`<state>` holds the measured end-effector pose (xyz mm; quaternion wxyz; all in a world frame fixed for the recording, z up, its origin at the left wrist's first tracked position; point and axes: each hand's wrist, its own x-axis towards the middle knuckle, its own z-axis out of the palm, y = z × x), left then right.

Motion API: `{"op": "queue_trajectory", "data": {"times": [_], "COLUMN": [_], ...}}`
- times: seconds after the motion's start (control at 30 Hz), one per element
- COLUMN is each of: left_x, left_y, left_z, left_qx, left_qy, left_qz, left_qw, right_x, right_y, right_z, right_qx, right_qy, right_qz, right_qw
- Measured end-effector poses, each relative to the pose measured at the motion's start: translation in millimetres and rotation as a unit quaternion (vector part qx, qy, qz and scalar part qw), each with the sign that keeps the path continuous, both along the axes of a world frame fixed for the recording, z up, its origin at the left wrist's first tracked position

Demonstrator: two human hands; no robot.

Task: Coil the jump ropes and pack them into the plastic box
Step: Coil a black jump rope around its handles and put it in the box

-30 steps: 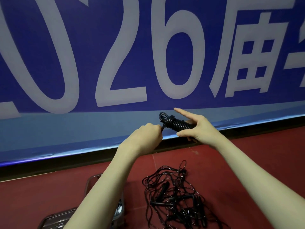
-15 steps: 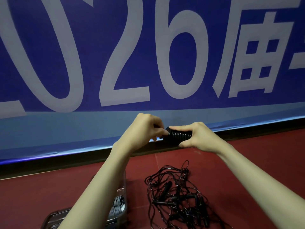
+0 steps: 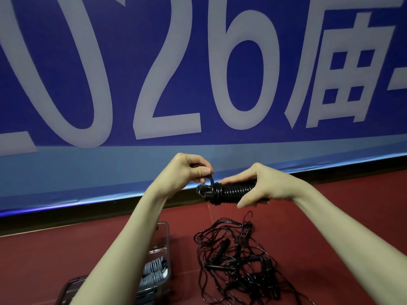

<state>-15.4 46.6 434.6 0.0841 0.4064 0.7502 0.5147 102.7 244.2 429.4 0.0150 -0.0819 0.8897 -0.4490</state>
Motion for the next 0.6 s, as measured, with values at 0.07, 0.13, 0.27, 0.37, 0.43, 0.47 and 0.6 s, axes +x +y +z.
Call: {"op": "queue_trajectory", "data": {"times": [0.07,0.13,0.27,0.37,0.43,0.47,0.6], "left_x": [0.9,3.1,5.2,6.2,5.3,4.6,5.2], "left_y": [1.9,6.0,15.4,21.4,22.5,22.2,20.6], "left_z": [-5.1,-9.9,-12.5,-12.3,-11.8,-10.7,-2.7], "left_qx": [0.044,0.095,0.157,0.179,0.185,0.191,0.224], "left_qy": [-0.018,-0.045,-0.06,-0.08,-0.097,-0.106,-0.133], "left_qz": [0.006,0.024,0.078,0.088,0.087,0.085,0.062], "left_qw": [0.999,0.994,0.983,0.977,0.974,0.972,0.963], "right_x": [1.7,2.4,-0.5,-4.7,-6.2,-7.1,-15.5], "right_y": [-1.2,-3.6,-6.2,-8.7,-12.9,-15.0,-14.3], "right_z": [0.7,-0.4,-1.4,0.1,1.3,1.8,-1.3], "right_qx": [-0.041,-0.092,-0.195,-0.23,-0.237,-0.241,-0.278], "right_qy": [0.003,0.016,0.069,0.111,0.134,0.143,0.177], "right_qz": [0.006,0.001,-0.026,-0.056,-0.075,-0.081,-0.117], "right_qw": [0.999,0.996,0.978,0.965,0.959,0.957,0.937]}}
